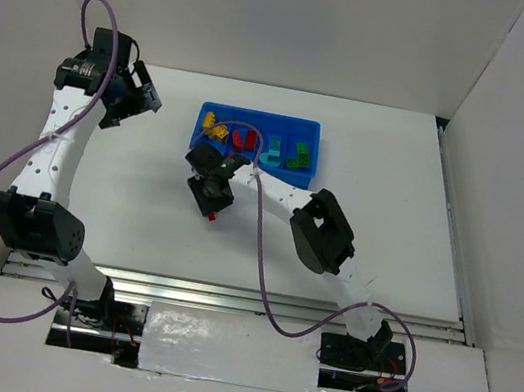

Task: Sort the legos into containers by color

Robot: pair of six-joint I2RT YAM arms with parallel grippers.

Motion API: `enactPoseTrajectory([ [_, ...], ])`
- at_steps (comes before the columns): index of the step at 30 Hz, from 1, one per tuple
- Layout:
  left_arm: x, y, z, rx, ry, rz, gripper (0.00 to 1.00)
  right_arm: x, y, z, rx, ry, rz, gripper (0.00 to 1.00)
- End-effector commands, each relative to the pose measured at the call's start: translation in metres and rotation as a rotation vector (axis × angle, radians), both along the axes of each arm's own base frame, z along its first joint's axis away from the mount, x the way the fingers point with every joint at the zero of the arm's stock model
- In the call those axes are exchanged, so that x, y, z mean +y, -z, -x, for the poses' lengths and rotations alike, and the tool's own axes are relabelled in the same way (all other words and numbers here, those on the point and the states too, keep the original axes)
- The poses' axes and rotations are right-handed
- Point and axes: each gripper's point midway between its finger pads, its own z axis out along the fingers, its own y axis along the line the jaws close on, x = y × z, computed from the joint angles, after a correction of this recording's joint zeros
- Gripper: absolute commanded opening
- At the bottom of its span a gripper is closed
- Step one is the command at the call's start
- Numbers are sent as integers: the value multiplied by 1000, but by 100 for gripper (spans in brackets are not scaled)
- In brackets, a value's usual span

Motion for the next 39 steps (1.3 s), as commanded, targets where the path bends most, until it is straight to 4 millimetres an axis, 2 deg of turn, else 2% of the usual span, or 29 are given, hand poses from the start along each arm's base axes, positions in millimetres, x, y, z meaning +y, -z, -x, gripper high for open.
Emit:
enactPoseTrajectory([
  [1, 2, -11, 2, -40, 1, -12, 100, 6, 6, 6, 24, -20, -27, 47],
  [4, 1, -9, 2, -39, 10, -9, 100, 5, 8, 8, 32, -17, -28, 47],
  [7, -1, -7, 1, -35, 18, -4, 99, 8, 14, 13, 62, -22, -37, 40],
  [8, -1, -6, 1, -33, 21, -5, 100, 8, 14, 13, 63, -21, -37, 31],
  [11, -1, -4, 1, -30, 23, -5, 100, 7, 12, 11, 53, -7, -36, 18],
  [12, -1, -3, 0, -29, 23, -5, 99, 8, 10, 10, 50, -2, -40, 18],
  [13, -1, -2, 1, -26, 23, -5, 100, 8, 6, 8, 50, 5, -45, 5],
  [16, 3, -5, 2, -32, 4, -23, 99, 16, -25, 3, 24, 15, -101, 3],
  [18, 7, -10, 6, -34, -16, -39, 100, 23, -70, -2, -24, 24, -180, 2],
  [19, 15, -14, 8, -41, -49, -67, 99, 22, -88, -7, -44, 36, -206, 2],
  [20, 19, -16, 11, -36, -74, -79, 99, 19, -115, -13, -81, 52, -241, 2],
  [21, 23, -18, 13, -38, -93, -93, 99, 20, -141, -20, -110, 72, -287, 1],
  [22, 26, -18, 15, -36, -107, -104, 100, 15, -154, -30, -140, 106, -295, 1],
  [23, 28, -19, 16, -40, -120, -114, 100, -1, -168, -48, -161, 159, -305, 1],
  [24, 28, -16, 17, -34, -120, -115, 100, -4, -185, -60, -181, 192, -339, 1],
  [25, 28, -14, 18, -31, -117, -113, 99, -12, -188, -70, -183, 223, -342, 1],
  [26, 27, -13, 18, -31, -113, -109, 99, -34, -178, -93, -174, 292, -314, 1],
  [27, 26, -12, 17, -35, -109, -106, 100, -41, -184, -105, -191, 339, -321, 0],
  [30, 28, -12, 20, -34, -119, -116, 100, -79, -170, -144, -206, 488, -302, 0],
  [34, 29, -10, 21, -31, -117, -119, 99, -96, -170, -178, -260, 573, -341, 0],
  [35, 27, -9, 20, -29, -110, -113, 100, -97, -163, -184, -260, 582, -334, 0],
  [36, 25, -7, 19, -27, -98, -103, 99, -98, -168, -190, -276, 589, -345, 0],
  [39, 19, 0, 14, -15, -73, -84, 100, -95, -161, -198, -284, 590, -346, 1],
])
